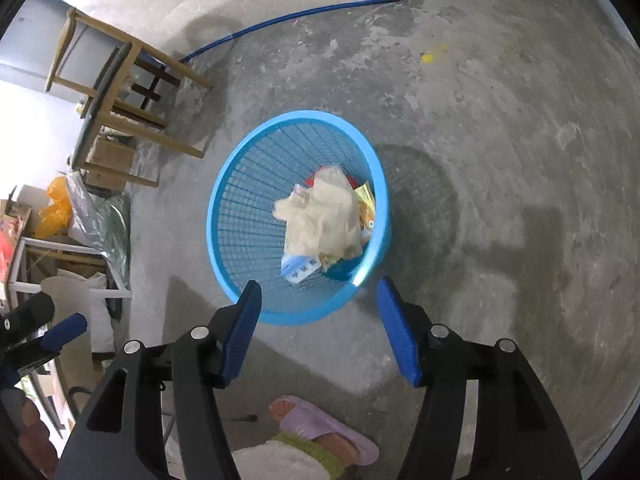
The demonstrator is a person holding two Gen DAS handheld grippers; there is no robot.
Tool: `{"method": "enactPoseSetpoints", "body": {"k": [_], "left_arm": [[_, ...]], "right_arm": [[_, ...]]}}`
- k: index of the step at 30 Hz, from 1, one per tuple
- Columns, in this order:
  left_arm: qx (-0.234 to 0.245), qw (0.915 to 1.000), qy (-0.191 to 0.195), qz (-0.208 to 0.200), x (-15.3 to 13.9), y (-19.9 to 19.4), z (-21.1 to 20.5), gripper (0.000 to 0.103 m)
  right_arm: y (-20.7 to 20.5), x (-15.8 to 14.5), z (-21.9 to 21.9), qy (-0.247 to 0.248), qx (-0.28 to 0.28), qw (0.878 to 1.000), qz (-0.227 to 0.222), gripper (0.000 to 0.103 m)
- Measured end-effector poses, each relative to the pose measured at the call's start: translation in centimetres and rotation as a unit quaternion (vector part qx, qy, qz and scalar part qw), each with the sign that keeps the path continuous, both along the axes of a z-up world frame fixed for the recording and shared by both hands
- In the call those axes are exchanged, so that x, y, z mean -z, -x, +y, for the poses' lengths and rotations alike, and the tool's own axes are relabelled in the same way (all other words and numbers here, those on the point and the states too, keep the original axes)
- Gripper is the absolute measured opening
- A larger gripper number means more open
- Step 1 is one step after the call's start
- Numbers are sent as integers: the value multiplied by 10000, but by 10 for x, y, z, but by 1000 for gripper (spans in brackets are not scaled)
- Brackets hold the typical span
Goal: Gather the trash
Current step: 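Carry the paper bag and snack bag over the wastebasket and release both, then move both tools back toward the table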
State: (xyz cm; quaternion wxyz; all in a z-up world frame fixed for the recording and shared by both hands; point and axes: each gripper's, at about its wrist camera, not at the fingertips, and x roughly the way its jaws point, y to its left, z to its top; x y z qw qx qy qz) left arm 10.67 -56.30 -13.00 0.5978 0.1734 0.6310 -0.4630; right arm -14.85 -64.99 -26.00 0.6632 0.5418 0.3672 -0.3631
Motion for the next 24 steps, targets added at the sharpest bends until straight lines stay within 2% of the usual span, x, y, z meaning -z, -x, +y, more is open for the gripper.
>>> {"method": "enactPoseSetpoints", "body": {"k": [5,7,10,13,17,24], "left_arm": [[-252,9988,428,-52,-35,1,45,81],[-366,9974,595,-164,-51,4,69,81],[-632,9930,955,-292,-79,10,117,81],[-848,9880,1219,-421,-101,12,161,81],[-1187,9773,1496,-912,-134,17,237,81],[-1639,9533,1721,-1863,-177,35,359,83]], "right_arm": [[24,-31,28,148,37,9996,-240,60],[33,-48,40,276,21,9993,-251,64],[41,-72,56,438,-38,9985,-326,65],[37,-98,74,596,-335,9967,-446,66],[19,-136,98,876,-868,9905,-606,67],[-34,-197,151,1278,-1900,9680,-1027,71]]}}
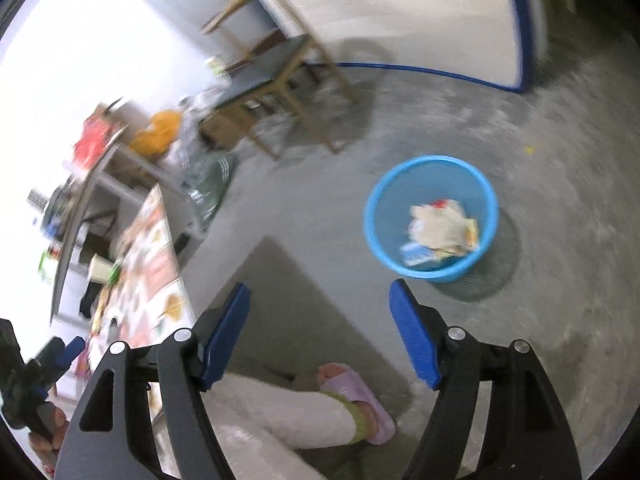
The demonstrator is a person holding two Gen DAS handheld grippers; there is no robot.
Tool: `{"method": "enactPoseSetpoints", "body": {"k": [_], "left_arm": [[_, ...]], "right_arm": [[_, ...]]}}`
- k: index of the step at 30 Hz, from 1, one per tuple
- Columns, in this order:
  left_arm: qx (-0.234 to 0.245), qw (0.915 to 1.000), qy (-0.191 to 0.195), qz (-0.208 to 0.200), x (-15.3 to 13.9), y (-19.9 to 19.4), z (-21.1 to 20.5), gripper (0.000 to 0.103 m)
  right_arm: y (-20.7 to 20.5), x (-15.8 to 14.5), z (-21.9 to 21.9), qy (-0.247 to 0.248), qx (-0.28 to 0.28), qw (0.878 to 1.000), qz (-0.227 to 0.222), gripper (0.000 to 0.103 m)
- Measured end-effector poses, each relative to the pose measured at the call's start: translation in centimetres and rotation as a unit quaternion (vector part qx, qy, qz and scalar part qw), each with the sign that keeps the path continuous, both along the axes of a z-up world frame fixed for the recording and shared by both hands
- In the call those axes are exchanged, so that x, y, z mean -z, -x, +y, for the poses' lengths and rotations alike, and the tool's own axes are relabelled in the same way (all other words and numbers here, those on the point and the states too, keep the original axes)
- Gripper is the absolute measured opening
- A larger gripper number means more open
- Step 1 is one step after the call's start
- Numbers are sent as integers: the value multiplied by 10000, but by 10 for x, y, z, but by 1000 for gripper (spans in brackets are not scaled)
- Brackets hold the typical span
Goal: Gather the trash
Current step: 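Move both tools back toward the table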
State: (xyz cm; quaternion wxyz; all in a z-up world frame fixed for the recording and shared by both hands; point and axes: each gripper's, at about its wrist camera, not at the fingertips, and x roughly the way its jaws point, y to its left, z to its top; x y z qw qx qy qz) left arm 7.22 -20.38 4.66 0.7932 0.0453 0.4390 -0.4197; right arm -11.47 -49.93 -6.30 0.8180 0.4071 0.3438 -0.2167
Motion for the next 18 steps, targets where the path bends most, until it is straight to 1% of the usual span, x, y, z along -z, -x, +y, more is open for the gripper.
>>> {"method": "enactPoseSetpoints", "body": {"k": [3,7,10,13,16,18], "left_arm": [[-346,9985,-7,-428,-9,11,53,83],[-773,9947,-33,-681,-10,21,108,83],[-1180,9889,-129,-890,0,29,141,83],[-1440,9848,-132,-965,11,30,177,83],[-1592,9817,-123,-1042,24,26,197,83],[-1671,9785,-217,-1192,33,21,203,83]], "right_arm": [[-23,-19,26,117,-461,9988,-86,71],[-49,-40,63,254,-1050,9940,-184,71],[-69,-51,93,295,-1485,9883,-202,71],[-90,-62,125,387,-1963,9796,-214,71],[-113,-70,161,343,-2519,9668,-245,71],[-132,-73,188,320,-2953,9546,-232,71]]}}
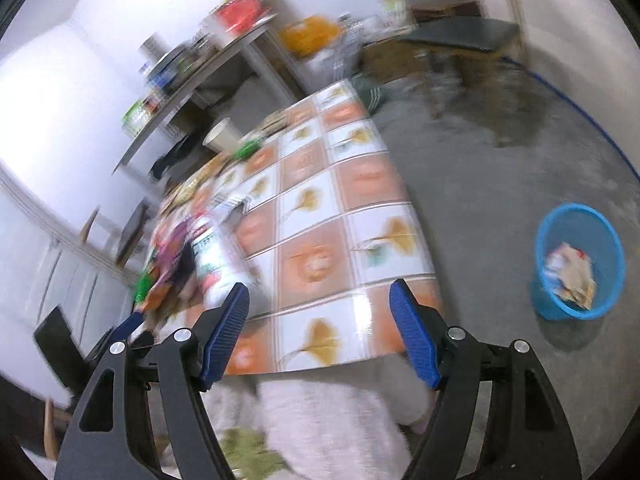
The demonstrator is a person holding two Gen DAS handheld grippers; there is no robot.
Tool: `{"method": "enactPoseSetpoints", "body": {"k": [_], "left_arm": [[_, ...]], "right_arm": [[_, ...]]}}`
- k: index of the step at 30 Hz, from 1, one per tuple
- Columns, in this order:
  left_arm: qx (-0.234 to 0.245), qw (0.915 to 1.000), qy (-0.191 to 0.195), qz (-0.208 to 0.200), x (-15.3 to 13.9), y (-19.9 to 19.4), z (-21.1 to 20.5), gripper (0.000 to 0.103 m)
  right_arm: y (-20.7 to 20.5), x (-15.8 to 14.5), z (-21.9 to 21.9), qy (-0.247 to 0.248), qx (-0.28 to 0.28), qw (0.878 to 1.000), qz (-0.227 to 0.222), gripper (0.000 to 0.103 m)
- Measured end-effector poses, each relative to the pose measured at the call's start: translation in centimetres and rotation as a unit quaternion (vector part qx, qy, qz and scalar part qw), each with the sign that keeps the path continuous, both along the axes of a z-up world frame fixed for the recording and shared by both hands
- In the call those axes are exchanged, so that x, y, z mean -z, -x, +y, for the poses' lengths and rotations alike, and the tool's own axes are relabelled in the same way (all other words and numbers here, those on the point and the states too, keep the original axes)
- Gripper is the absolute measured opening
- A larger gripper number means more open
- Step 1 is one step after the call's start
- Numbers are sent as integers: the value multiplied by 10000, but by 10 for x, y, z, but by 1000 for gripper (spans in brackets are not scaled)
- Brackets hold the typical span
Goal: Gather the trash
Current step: 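Move both tools back toward the table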
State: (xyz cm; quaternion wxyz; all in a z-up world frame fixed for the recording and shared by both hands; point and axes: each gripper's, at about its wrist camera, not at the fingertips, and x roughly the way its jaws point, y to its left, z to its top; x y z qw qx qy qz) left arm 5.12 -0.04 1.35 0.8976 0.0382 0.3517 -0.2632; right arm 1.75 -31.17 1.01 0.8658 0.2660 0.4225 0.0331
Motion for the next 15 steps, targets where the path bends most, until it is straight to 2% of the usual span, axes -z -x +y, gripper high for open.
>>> {"method": "enactPoseSetpoints", "body": {"k": [2,6,10,15], "left_arm": [[-49,10000,-50,-46,8,-5,8,82],[-13,10000,12,27,18,-18,19,71],[27,9999,146,81,22,-31,26,61],[150,9998,108,48,23,-46,29,57]], "right_arm": [[-18,-2,23,29,-395,9992,47,71],[-55,-6,71,292,-1060,9938,159,71],[-88,-4,104,544,-1480,9870,302,71],[-127,6,138,810,-1945,9759,574,71]]}}
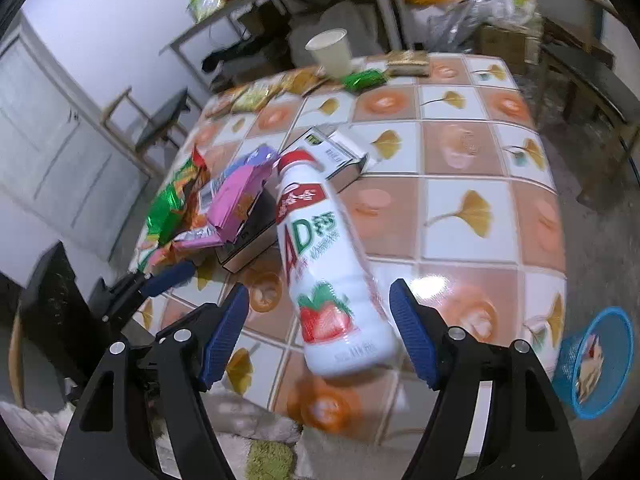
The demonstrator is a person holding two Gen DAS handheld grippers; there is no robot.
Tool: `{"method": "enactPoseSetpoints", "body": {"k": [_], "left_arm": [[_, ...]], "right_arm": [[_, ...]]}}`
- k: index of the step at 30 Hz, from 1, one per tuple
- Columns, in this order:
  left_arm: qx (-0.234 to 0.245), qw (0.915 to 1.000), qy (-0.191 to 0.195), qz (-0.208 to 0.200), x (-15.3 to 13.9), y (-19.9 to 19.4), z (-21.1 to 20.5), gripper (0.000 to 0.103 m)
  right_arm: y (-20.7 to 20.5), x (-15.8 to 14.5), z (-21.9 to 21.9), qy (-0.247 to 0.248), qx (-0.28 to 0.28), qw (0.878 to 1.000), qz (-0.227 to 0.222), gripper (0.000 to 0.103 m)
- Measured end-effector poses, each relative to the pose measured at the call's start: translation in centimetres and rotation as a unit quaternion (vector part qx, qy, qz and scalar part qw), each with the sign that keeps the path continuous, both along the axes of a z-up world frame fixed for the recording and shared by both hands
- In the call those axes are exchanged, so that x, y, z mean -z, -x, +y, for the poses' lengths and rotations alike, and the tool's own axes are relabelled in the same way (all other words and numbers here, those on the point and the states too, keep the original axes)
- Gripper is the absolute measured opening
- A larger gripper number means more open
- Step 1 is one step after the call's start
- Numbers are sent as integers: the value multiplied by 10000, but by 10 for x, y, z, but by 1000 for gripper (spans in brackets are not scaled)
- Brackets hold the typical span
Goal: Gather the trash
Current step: 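Move both tools back toward the table, then grasp the white CABLE box with the left gripper while the right gripper grasps the AD milk bottle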
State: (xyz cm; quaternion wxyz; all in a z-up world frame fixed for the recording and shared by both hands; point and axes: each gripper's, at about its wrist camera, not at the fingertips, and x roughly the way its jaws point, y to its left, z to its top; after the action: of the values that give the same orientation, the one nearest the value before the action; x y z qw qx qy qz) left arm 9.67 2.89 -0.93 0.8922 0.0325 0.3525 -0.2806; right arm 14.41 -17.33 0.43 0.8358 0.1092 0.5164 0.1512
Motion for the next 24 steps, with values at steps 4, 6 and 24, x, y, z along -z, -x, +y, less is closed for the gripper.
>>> {"method": "enactPoseSetpoints", "body": {"k": [4,6,24], "left_arm": [[148,9995,-259,-83,6,-7,-5,55],[214,9991,-353,-84,9,-12,-8,55],[-282,9978,87,595,16,-94,2,65]], "right_arm": [[-26,13,21,285,-234,9991,205,71],[-38,24,28,426,-267,9981,355,71],[-48,55,4,288,203,9960,821,65]]}}
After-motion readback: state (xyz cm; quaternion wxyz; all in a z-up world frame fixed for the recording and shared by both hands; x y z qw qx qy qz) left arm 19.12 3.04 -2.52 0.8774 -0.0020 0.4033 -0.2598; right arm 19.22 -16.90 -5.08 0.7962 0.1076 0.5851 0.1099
